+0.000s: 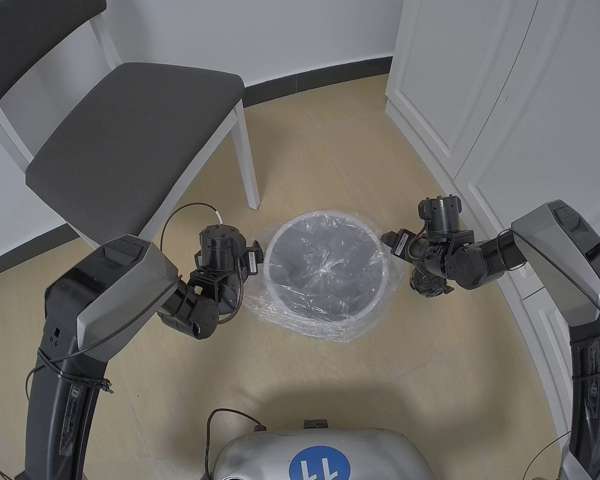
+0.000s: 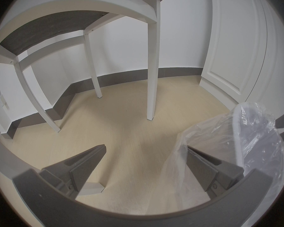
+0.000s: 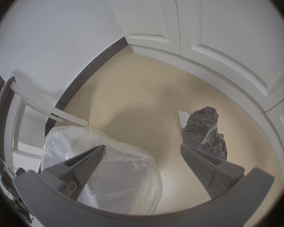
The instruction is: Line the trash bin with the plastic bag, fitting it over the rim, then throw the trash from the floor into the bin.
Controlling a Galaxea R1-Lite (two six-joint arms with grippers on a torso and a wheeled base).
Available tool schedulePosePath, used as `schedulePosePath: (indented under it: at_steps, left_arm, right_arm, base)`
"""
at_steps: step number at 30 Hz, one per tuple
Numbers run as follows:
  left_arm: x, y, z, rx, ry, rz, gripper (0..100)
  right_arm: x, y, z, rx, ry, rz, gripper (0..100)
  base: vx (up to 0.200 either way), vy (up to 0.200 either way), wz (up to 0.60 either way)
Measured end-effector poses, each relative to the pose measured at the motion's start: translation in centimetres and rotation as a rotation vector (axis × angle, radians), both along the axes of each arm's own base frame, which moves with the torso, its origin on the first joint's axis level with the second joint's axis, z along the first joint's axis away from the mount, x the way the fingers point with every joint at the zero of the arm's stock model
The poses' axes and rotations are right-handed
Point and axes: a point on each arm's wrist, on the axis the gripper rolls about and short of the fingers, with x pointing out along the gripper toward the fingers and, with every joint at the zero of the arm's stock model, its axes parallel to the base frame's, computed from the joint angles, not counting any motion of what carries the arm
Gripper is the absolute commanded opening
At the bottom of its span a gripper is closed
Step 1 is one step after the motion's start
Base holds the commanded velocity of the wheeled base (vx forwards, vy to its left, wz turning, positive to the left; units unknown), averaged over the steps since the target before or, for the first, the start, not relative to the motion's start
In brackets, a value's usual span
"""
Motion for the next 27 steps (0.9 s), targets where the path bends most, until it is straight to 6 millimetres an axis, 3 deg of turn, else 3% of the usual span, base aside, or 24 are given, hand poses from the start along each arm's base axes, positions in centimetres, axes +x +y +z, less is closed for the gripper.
schedulePosePath:
  at_steps: [12, 19, 27]
  left_arm:
    - [-1.6, 0.6, 1.4, 0.000, 0.022, -0.040, 100]
    - [-2.9, 1.3, 2.9, 0.002, 0.031, -0.080, 100]
    - [-4.4, 2.4, 2.9, 0.056, 0.079, -0.148, 100]
  right_arm:
    - [-2.2, 0.0, 2.7, -0.031, -0.014, 0.031, 100]
    - [-3.8, -0.5, 2.7, -0.138, 0.007, 0.082, 100]
    - [-6.2, -2.3, 2.3, -0.295, 0.057, 0.175, 100]
  base:
    - [0.000, 0.000, 0.00]
    - [0.000, 0.000, 0.00]
    - [0.000, 0.000, 0.00]
